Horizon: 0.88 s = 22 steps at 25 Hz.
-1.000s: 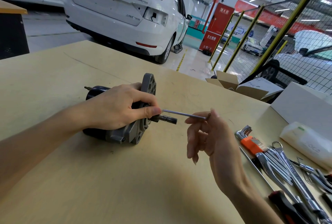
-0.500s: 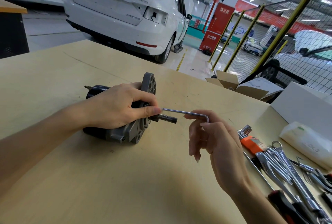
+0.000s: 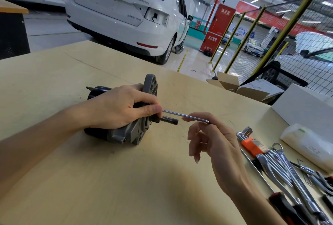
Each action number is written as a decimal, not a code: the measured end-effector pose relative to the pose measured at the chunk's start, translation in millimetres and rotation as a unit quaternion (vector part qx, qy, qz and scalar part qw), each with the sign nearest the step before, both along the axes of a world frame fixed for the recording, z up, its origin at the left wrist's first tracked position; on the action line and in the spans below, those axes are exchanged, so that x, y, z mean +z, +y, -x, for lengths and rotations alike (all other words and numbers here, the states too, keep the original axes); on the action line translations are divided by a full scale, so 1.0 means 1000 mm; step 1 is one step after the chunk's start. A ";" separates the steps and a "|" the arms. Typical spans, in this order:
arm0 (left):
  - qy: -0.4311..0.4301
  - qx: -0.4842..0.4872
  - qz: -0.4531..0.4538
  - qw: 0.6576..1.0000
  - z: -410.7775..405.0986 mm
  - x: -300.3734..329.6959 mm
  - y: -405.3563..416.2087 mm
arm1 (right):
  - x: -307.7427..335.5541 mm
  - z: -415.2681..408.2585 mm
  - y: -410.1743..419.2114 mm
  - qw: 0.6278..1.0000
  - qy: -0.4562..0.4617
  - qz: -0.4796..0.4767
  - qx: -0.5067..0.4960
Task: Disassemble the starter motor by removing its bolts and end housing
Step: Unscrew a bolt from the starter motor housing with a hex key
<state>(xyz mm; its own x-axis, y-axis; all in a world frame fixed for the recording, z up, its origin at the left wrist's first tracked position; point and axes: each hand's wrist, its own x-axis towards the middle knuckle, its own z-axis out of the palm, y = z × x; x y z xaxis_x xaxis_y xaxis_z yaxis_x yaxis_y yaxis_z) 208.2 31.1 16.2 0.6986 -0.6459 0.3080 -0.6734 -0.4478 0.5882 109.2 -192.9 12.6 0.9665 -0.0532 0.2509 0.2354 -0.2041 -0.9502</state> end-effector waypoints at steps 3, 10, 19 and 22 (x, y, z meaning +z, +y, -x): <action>-0.002 -0.003 -0.001 1.000 -0.001 0.000 0.000 | 0.000 0.000 0.000 1.000 0.006 0.002 -0.004; -0.009 -0.006 -0.009 1.000 0.000 0.001 0.000 | 0.001 -0.001 0.002 0.999 0.018 0.011 -0.025; -0.011 0.001 0.001 1.000 -0.001 0.000 0.000 | 0.007 -0.001 -0.001 0.992 0.080 -0.094 0.001; -0.010 0.003 -0.002 1.000 0.000 0.000 0.000 | 0.009 -0.002 -0.002 0.993 0.077 -0.085 0.040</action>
<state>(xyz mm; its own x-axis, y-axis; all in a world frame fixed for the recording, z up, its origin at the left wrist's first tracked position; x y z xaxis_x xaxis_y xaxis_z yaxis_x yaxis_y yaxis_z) 208.3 31.3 16.1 0.6958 -0.6435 0.3189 -0.6822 -0.4535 0.5735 110.8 -194.6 21.6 0.9956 -0.0026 0.0934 0.0933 -0.0244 -0.9953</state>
